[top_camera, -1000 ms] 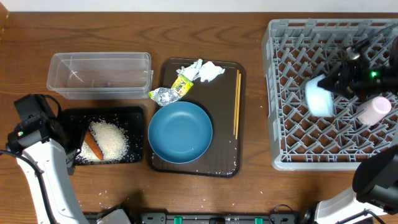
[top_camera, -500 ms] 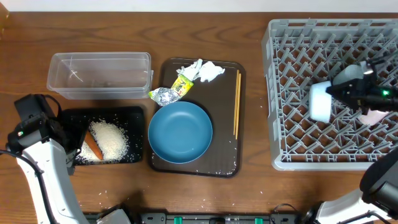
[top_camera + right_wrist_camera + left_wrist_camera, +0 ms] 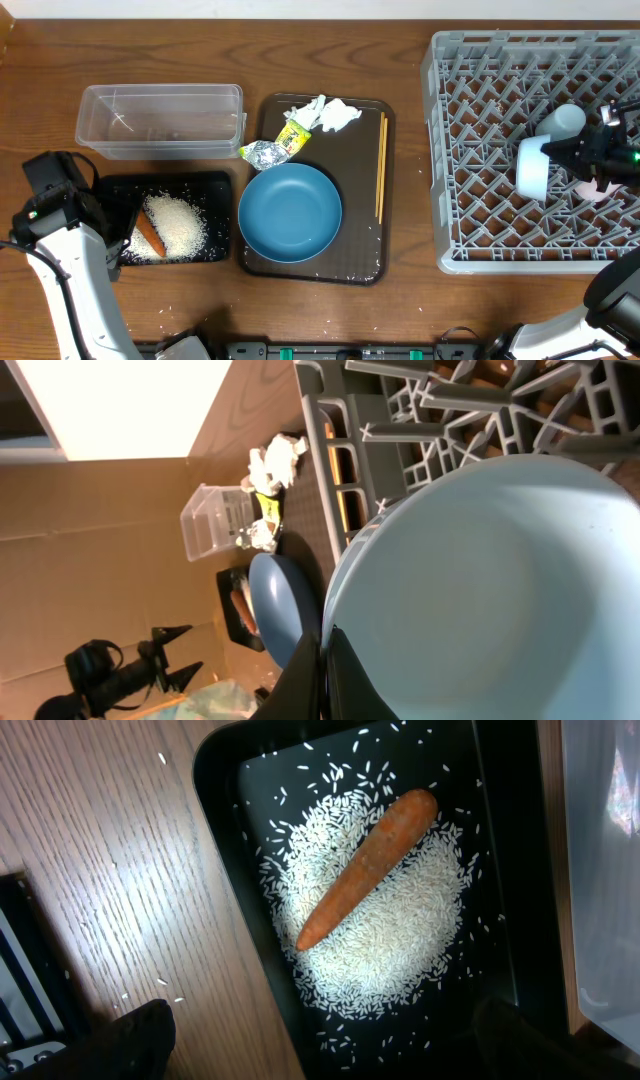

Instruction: Sort waste into correct bins and load items into the dishwasher rack

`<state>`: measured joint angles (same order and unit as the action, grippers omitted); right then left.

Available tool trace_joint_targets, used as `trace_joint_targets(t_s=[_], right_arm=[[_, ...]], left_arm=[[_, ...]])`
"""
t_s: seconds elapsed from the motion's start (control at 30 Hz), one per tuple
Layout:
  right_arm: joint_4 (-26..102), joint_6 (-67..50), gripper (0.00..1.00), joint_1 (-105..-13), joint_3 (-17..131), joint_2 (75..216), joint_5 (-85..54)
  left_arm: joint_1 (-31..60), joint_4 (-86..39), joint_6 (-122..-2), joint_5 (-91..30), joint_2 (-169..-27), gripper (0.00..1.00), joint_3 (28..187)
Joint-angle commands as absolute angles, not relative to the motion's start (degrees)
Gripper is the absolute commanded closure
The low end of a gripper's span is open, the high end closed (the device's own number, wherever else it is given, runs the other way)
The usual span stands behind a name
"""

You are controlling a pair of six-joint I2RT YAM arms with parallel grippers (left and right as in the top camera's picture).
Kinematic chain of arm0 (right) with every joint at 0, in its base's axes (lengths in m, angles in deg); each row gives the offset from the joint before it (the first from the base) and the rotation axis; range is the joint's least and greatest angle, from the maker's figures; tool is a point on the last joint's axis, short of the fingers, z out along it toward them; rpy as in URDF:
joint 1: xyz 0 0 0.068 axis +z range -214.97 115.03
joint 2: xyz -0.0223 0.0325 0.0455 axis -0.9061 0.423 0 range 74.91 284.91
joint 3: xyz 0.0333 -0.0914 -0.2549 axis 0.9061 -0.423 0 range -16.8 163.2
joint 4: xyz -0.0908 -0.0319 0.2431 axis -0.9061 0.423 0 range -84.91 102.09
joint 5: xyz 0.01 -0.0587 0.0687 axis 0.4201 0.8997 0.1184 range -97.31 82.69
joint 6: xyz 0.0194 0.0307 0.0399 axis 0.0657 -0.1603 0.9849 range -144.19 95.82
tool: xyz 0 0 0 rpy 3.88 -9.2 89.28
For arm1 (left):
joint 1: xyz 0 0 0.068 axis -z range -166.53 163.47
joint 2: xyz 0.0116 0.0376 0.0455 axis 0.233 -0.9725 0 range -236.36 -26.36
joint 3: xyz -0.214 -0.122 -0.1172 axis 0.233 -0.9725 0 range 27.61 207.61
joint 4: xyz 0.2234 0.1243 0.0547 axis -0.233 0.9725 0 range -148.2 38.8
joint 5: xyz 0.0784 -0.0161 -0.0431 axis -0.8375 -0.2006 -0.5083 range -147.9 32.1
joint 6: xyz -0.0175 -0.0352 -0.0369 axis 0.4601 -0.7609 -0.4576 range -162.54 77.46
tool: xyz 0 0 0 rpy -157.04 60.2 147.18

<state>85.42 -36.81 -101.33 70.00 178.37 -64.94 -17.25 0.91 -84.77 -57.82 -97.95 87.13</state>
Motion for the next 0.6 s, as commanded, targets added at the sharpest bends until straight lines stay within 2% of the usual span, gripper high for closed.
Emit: trace_joint_targets(t_s=[0.0, 0.57], right_arm=[[86.6, -39.6, 0.99, -101.6, 69.6, 178.4, -71.3], [83.0, -42.4, 0.99, -96.3, 67.5, 178.4, -69.6]], left_arm=[[-17.5, 1.1, -85.5, -57.9, -98.2, 0.02, 87.5], [-17.5, 1.1, -85.5, -57.9, -98.2, 0.02, 87.5]])
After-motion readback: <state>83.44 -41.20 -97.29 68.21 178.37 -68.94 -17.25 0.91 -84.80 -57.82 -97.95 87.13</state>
